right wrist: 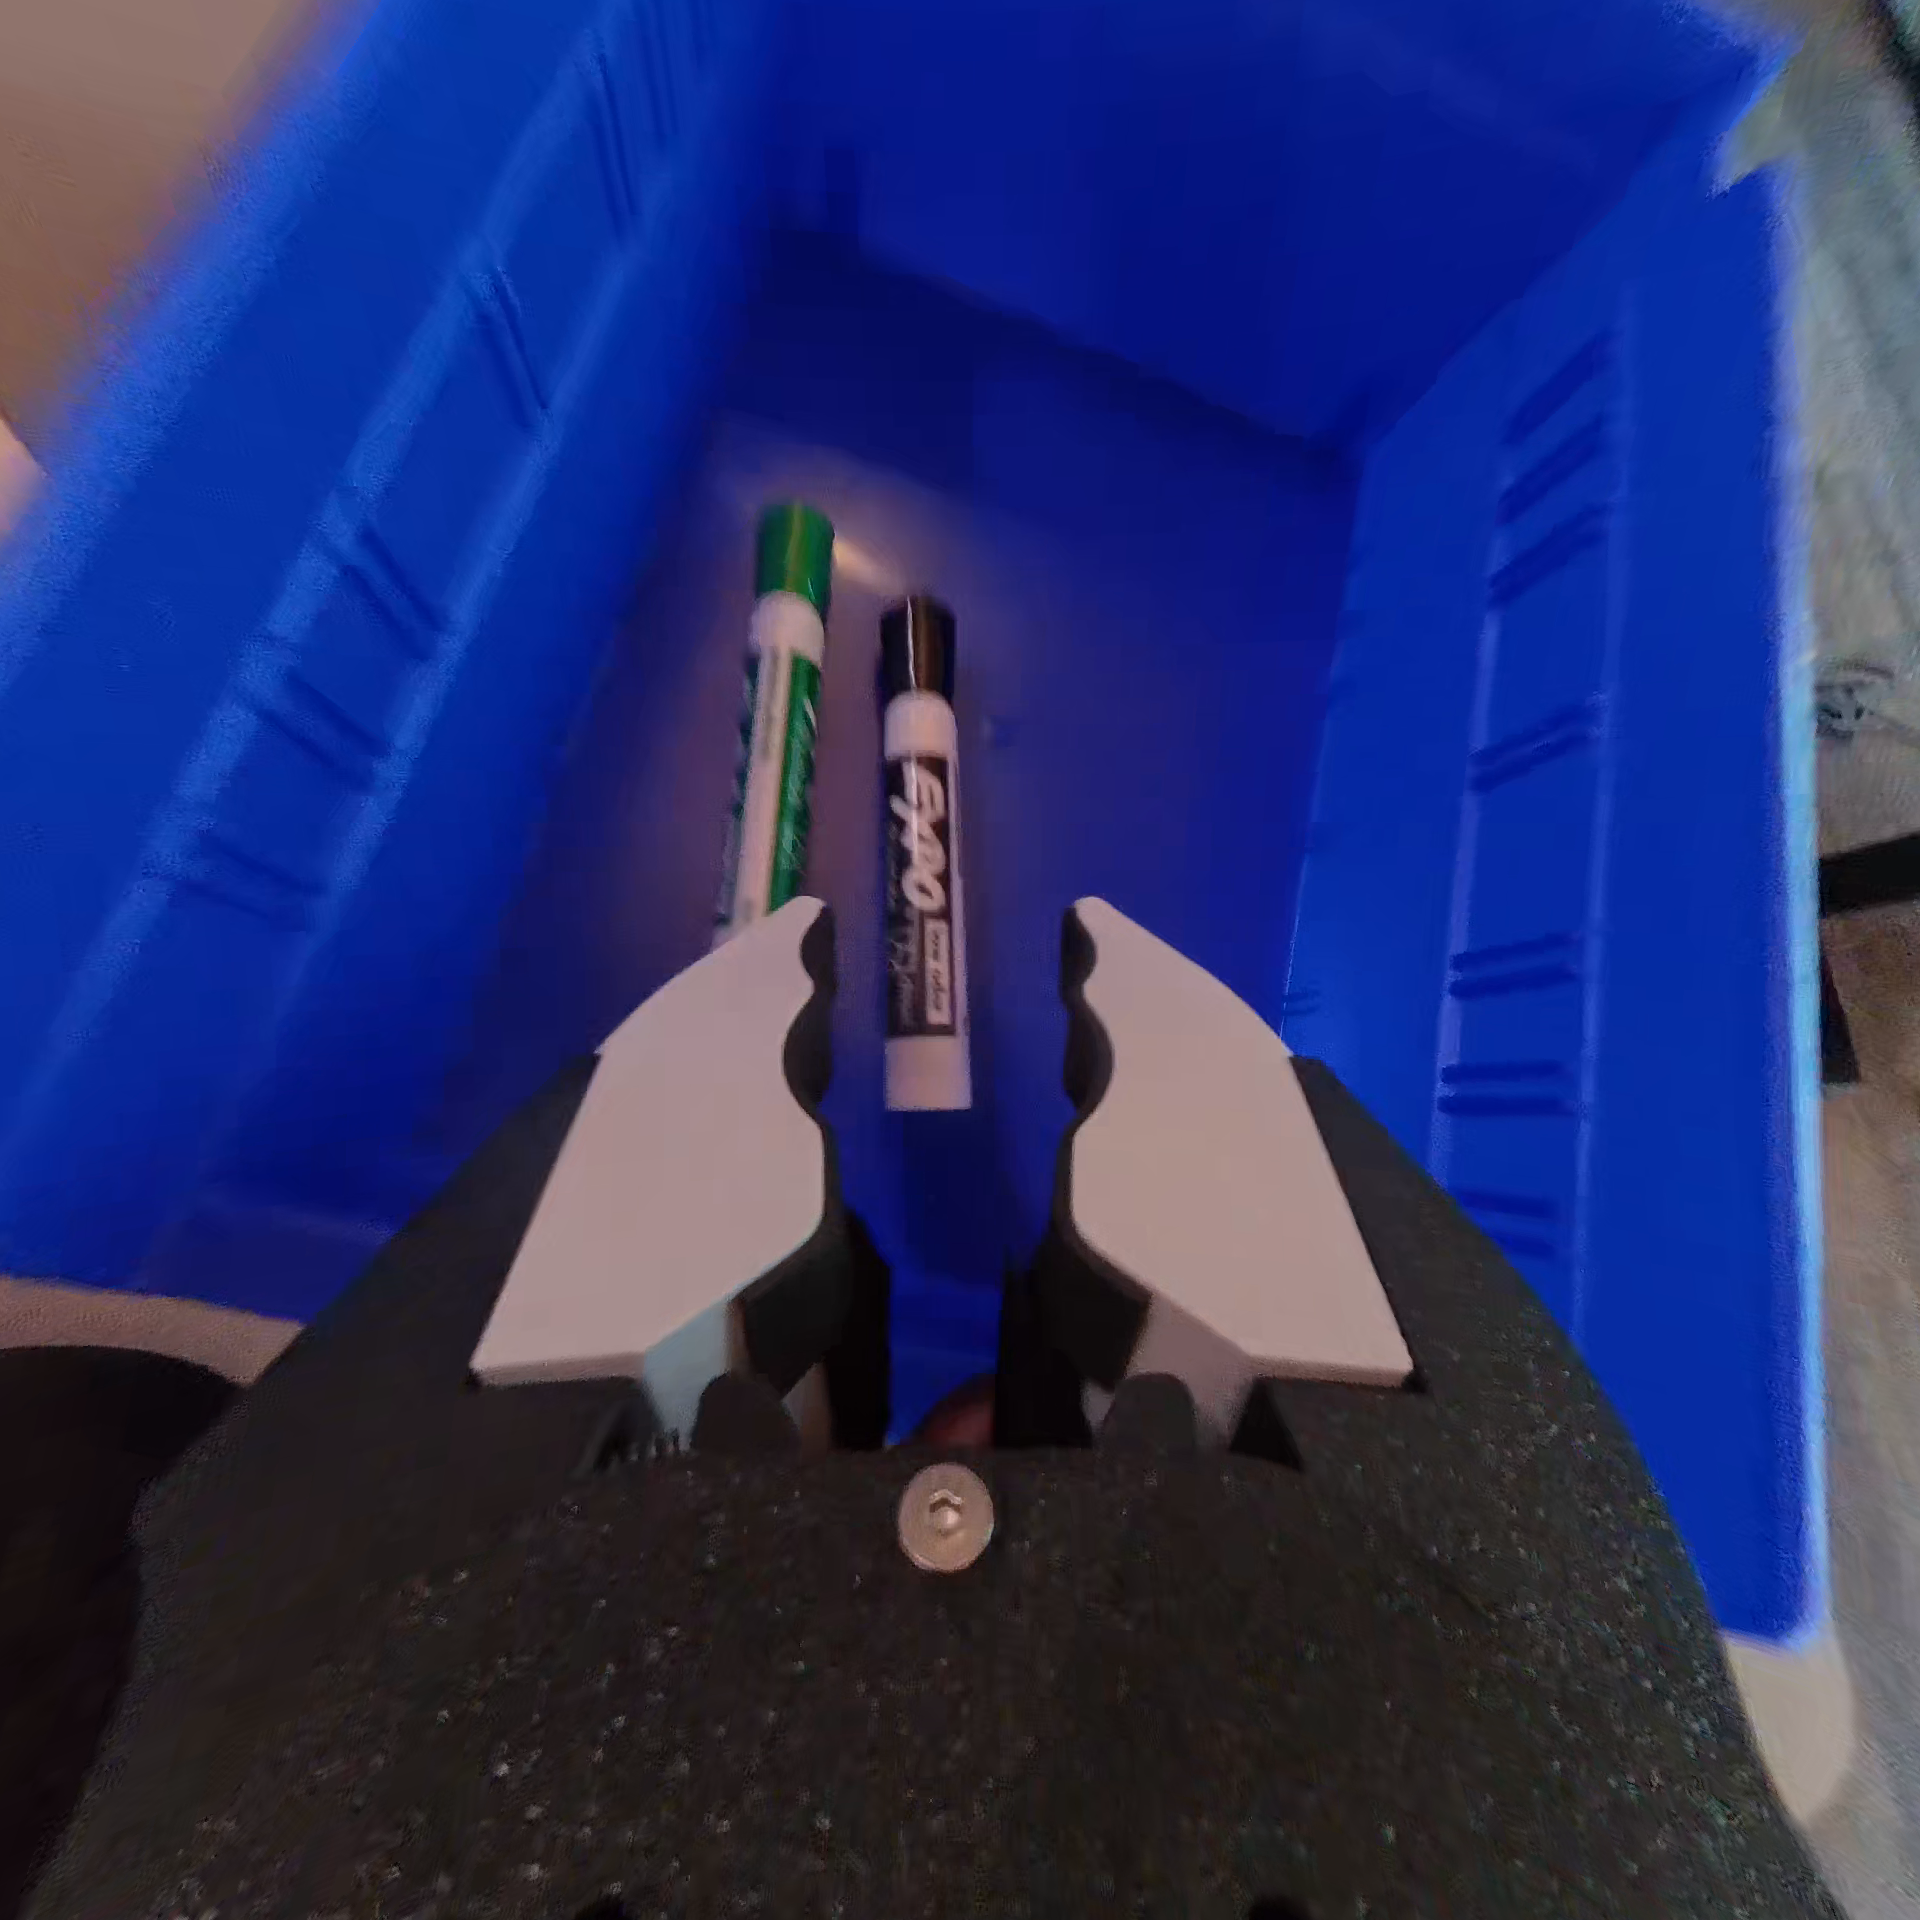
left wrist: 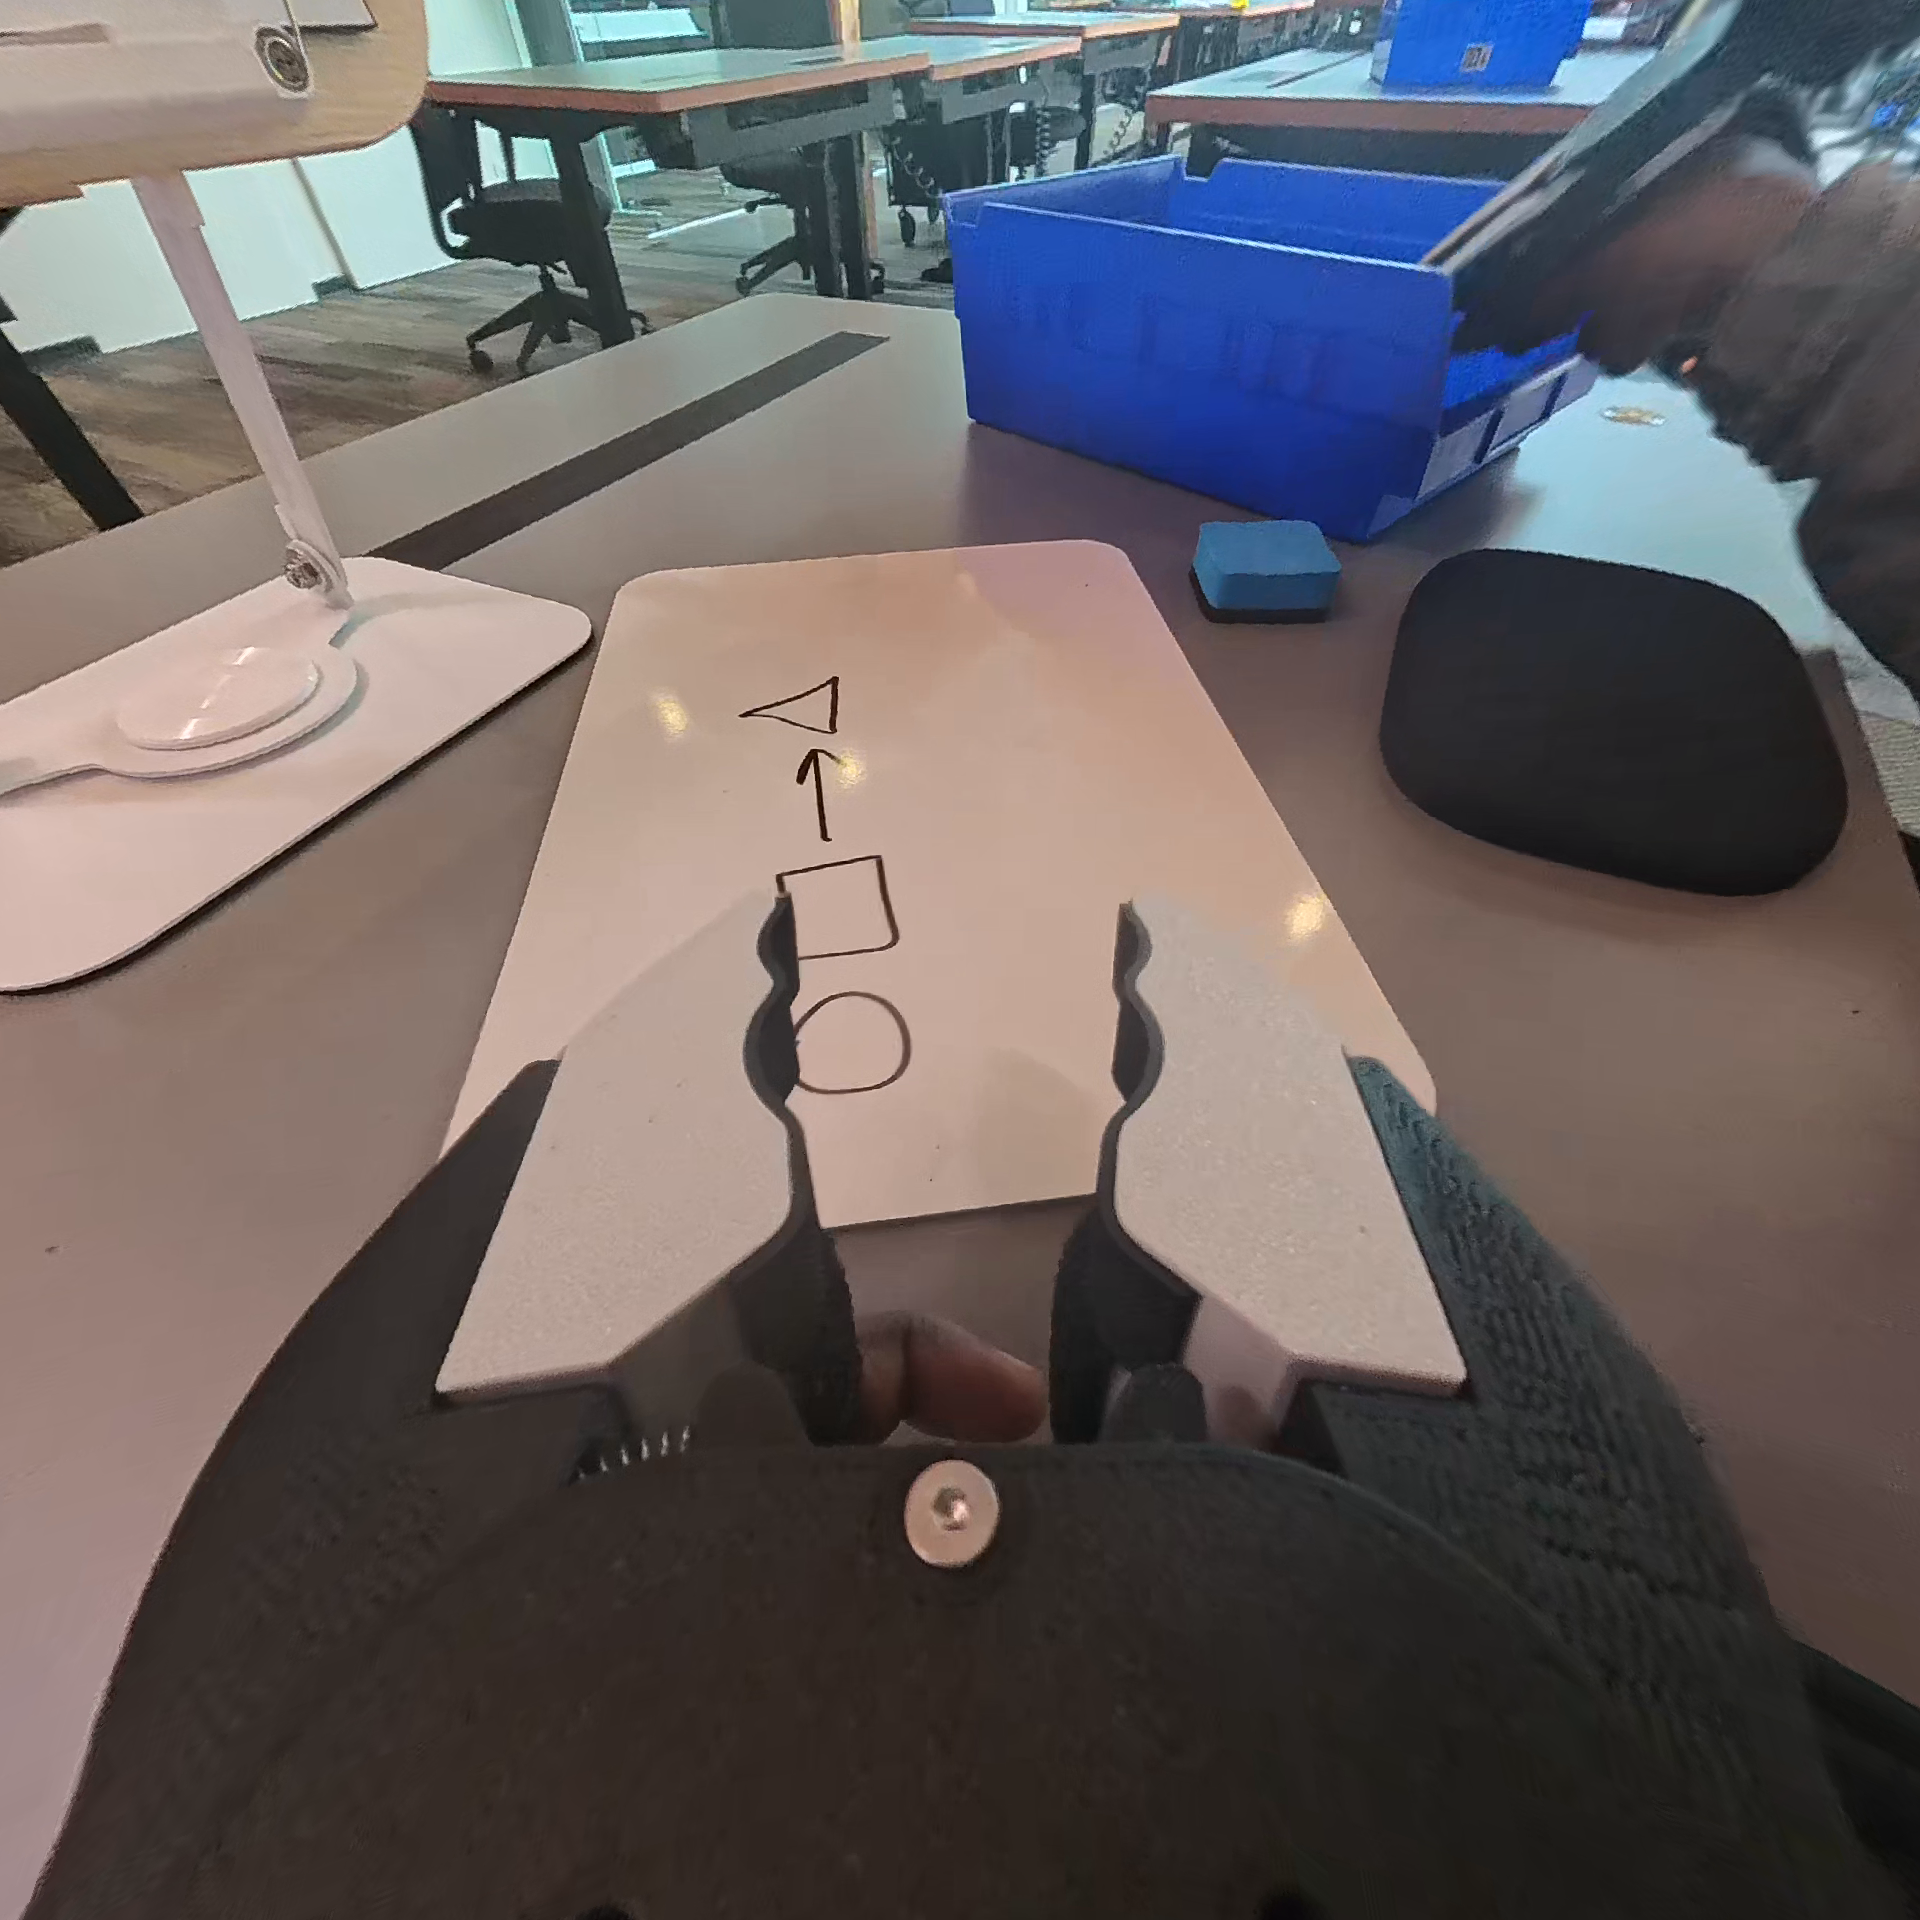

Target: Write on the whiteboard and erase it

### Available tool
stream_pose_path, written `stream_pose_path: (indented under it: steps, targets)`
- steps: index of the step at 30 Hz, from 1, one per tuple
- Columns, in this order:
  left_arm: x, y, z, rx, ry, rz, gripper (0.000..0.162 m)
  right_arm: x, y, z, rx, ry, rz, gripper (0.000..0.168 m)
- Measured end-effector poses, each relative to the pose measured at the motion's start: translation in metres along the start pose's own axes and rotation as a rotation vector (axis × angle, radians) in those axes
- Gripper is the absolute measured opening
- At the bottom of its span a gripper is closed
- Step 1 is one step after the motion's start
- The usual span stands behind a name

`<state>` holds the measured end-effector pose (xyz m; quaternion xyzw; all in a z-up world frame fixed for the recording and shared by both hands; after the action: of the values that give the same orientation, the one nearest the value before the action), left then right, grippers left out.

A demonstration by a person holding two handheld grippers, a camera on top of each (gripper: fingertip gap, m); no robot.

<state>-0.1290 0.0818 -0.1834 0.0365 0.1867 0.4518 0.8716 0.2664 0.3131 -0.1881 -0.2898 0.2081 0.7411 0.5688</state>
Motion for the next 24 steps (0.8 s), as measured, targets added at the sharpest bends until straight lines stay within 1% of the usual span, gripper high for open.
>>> stream_pose_path:
  steps: [1, 2, 4, 5, 6, 7, 8, 9, 10, 11, 13, 14, 15, 17, 20, 22, 23, 24]
  targets:
    - [0.000, 0.001, -0.002, 0.008, 0.016, 0.011, 0.058, -0.014, 0.007, 0.010, 0.034, -0.088, 0.025, 0.051]
    - [-0.001, 0.003, -0.004, 0.007, 0.045, 0.031, 0.053, -0.033, 0.018, 0.020, 0.060, -0.180, 0.051, 0.057]
    - [-0.003, 0.006, -0.007, -0.013, 0.077, 0.042, 0.046, -0.073, 0.057, 0.032, 0.026, -0.321, 0.129, 0.059]
    - [-0.003, 0.006, -0.008, -0.030, 0.078, 0.037, 0.044, -0.089, 0.085, 0.032, -0.029, -0.360, 0.195, 0.059]
    - [-0.002, 0.006, -0.009, -0.045, 0.083, 0.032, 0.044, -0.098, 0.113, 0.026, -0.090, -0.360, 0.263, 0.058]
    - [-0.002, 0.007, -0.009, -0.051, 0.088, 0.031, 0.044, -0.098, 0.139, 0.015, -0.146, -0.305, 0.338, 0.056]
    - [-0.003, 0.007, -0.010, -0.047, 0.091, 0.035, 0.044, -0.092, 0.159, 0.000, -0.187, -0.198, 0.402, 0.059]
    - [-0.003, 0.007, -0.010, -0.036, 0.094, 0.039, 0.044, -0.079, 0.172, -0.017, -0.221, -0.073, 0.429, 0.068]
    - [-0.004, 0.007, -0.009, -0.021, 0.096, 0.044, 0.044, -0.062, 0.174, -0.029, -0.253, 0.023, 0.400, 0.077]
    - [-0.004, 0.007, -0.009, -0.006, 0.098, 0.049, 0.044, -0.045, 0.171, -0.036, -0.273, 0.068, 0.342, 0.080]
    - [-0.005, 0.007, -0.009, 0.012, 0.103, 0.055, 0.044, -0.019, 0.167, -0.040, -0.275, 0.095, 0.295, 0.080]
    - [-0.005, 0.008, -0.010, 0.014, 0.105, 0.055, 0.044, -0.013, 0.168, -0.042, -0.265, 0.108, 0.293, 0.073]
    - [-0.005, 0.008, -0.010, 0.013, 0.106, 0.055, 0.044, -0.008, 0.167, -0.042, -0.257, 0.112, 0.283, 0.077]
    - [-0.006, 0.009, -0.011, 0.005, 0.108, 0.055, 0.044, -0.004, 0.163, -0.046, -0.266, 0.142, 0.241, 0.073]
    - [-0.006, 0.010, -0.012, -0.003, 0.114, 0.049, 0.044, -0.001, 0.164, -0.049, -0.263, 0.163, 0.254, 0.071]
    - [-0.007, 0.010, -0.013, -0.004, 0.121, 0.045, 0.044, 0.002, 0.164, -0.051, -0.268, 0.187, 0.262, 0.057]
    - [-0.007, 0.011, -0.014, -0.006, 0.130, 0.050, 0.045, 0.003, 0.164, -0.052, -0.269, 0.198, 0.266, 0.055]
    - [-0.008, 0.014, -0.014, -0.012, 0.135, 0.064, 0.049, 0.003, 0.165, -0.051, -0.274, 0.203, 0.269, 0.055]
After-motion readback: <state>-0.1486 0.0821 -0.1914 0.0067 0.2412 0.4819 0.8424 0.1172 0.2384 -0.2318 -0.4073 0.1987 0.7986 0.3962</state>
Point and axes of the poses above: each gripper's, where its closed fingertips meet, x out along the fingers, z out of its top, y = z × x across the jaws, the point moved 2 cm from there along -x, back along the fingers, and after that the axes turned 13 degrees about x, right-handed, at the moved point
